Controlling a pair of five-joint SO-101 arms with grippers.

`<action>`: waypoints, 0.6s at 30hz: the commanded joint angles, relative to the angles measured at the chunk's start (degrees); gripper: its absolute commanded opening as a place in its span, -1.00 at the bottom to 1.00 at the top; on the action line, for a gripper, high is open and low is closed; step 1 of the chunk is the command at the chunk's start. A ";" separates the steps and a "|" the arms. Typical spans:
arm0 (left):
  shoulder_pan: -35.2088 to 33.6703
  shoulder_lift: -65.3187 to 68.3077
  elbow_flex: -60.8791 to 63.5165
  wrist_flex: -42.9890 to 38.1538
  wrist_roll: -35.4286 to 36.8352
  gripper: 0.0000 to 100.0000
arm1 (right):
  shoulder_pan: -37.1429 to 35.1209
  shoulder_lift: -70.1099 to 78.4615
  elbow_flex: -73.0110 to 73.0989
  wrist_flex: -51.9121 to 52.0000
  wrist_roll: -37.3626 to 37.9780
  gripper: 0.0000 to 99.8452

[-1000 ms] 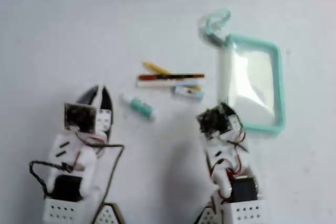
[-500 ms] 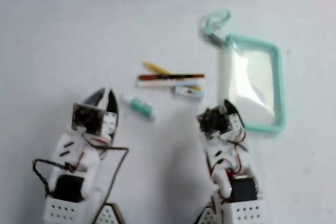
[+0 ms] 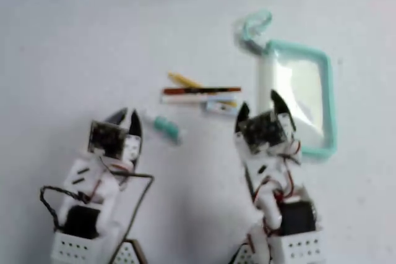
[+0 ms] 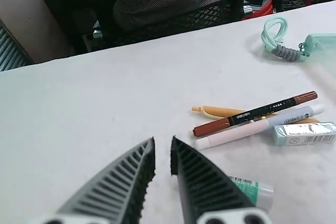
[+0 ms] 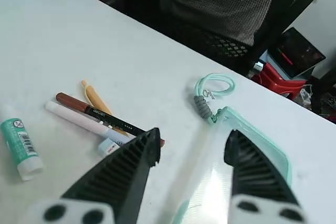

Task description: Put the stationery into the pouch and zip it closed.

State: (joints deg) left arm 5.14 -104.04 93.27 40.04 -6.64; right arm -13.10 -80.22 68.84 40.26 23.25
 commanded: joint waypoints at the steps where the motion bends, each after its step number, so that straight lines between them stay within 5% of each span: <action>1: 0.84 4.00 -5.01 0.26 0.18 -0.85 | -0.31 20.18 -15.82 -0.48 -0.44 -0.60; 13: 1.10 59.91 -30.07 -5.98 1.05 -0.85 | 2.68 72.31 -66.55 14.99 -0.26 -0.60; 18: 0.66 68.79 -34.81 -5.54 13.89 -0.85 | 7.60 93.93 -88.44 17.36 -0.53 -0.60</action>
State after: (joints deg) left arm 5.58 -38.90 63.12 35.47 1.54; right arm -7.82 2.95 -4.92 56.00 23.25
